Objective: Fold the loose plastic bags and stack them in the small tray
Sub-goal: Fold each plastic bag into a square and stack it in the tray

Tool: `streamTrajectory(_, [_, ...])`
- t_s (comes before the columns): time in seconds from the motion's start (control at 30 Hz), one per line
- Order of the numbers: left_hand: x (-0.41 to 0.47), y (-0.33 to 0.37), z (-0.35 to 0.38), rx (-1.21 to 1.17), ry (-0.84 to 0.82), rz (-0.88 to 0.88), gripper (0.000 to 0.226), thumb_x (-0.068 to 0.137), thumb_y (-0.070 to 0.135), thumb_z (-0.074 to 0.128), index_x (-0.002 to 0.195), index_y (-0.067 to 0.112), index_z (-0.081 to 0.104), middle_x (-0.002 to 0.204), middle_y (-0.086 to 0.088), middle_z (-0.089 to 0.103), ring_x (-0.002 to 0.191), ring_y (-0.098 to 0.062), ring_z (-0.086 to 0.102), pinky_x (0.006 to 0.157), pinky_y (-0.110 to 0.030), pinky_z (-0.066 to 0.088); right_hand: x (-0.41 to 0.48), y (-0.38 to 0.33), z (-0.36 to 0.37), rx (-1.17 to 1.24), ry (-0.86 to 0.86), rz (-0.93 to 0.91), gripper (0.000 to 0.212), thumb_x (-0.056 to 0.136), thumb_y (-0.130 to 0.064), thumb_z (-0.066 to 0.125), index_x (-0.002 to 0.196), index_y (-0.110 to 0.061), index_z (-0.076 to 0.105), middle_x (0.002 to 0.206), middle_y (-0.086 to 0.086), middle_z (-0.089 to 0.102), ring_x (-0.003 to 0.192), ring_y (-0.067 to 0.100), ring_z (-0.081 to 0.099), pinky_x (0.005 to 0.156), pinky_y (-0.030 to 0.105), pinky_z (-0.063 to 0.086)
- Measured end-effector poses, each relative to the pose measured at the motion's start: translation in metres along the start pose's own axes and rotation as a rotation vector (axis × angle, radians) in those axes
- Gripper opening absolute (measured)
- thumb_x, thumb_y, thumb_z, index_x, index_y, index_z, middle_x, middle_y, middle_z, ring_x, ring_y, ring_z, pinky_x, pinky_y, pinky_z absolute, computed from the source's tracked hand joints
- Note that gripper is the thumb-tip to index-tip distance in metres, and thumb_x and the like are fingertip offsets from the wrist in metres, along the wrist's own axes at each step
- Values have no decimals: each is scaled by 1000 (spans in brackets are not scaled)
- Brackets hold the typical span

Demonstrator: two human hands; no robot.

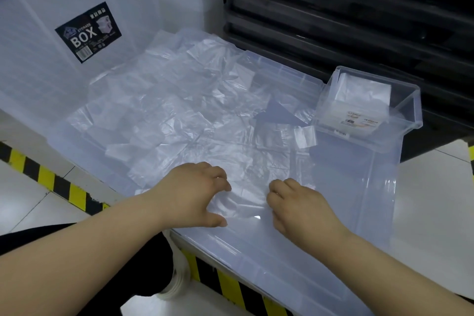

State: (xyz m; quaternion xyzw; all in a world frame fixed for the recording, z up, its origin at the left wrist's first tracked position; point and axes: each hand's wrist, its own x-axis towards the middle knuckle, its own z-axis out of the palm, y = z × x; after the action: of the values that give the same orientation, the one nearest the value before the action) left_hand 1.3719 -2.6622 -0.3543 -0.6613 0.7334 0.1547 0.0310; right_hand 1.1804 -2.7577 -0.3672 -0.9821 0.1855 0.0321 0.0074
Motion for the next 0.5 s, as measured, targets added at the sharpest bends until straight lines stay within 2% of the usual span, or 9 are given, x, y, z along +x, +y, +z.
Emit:
streamTrajectory(0.07, [-1,0,1,10,59,34,86,54,73,24,120,30,59,124,12,54,108,-8,55,83,-21,41,3,6,1,50,74,28,9,51,-14,58,47,-16,51,52,-4,50,42,14,47,42,16,14])
streamTrajectory(0.1, [0,-1,2,18,83,39,77,55,71,27,105,29,67,110,11,62,92,-7,62,71,-20,47,5,8,-3,108,83,56,9,58,-16,47,49,-15,51,52,-4,50,43,15,48,40,16,16])
streamTrajectory(0.17, [1,-4,8,9,167,43,60,58,64,33,88,29,71,90,12,67,73,-5,65,56,-15,48,6,13,-11,264,5,115,17,72,-16,40,64,-11,55,61,-2,55,55,19,54,44,23,34])
streamTrajectory(0.2, [2,-4,10,-17,183,45,54,61,58,35,86,27,71,87,12,68,71,-5,66,54,-15,48,8,19,-15,316,-43,147,14,80,-16,43,75,-11,55,71,0,58,67,21,56,55,27,41])
streamTrajectory(0.23, [3,-4,12,-47,197,47,50,63,52,36,87,25,71,86,11,68,70,-6,66,54,-15,49,9,24,-19,412,-124,183,7,85,-17,46,82,-14,52,78,0,59,75,21,54,65,29,42])
streamTrajectory(0.27, [4,-4,13,-70,206,54,48,64,49,38,88,23,71,85,10,69,71,-8,67,55,-16,49,8,29,-21,507,-145,219,6,87,-18,48,82,-17,47,80,-1,57,77,21,51,68,28,40])
streamTrajectory(0.37, [4,-1,16,-84,240,35,60,63,58,41,99,18,67,92,8,69,79,-10,68,61,-19,52,9,36,-22,625,-173,300,26,90,-19,47,69,-27,35,69,-7,50,69,17,44,62,25,35])
streamTrajectory(0.43, [4,4,21,-39,269,10,73,60,70,38,104,17,63,96,7,68,85,-11,66,65,-22,53,11,36,-21,668,-167,340,29,90,-18,46,66,-28,32,65,-9,46,66,14,42,61,24,34])
streamTrajectory(0.5, [6,8,25,-4,295,-15,73,59,71,37,103,18,60,96,6,67,89,-11,58,66,-22,52,13,35,-20,648,-174,347,29,90,-19,46,66,-29,32,64,-10,45,63,11,41,60,21,33])
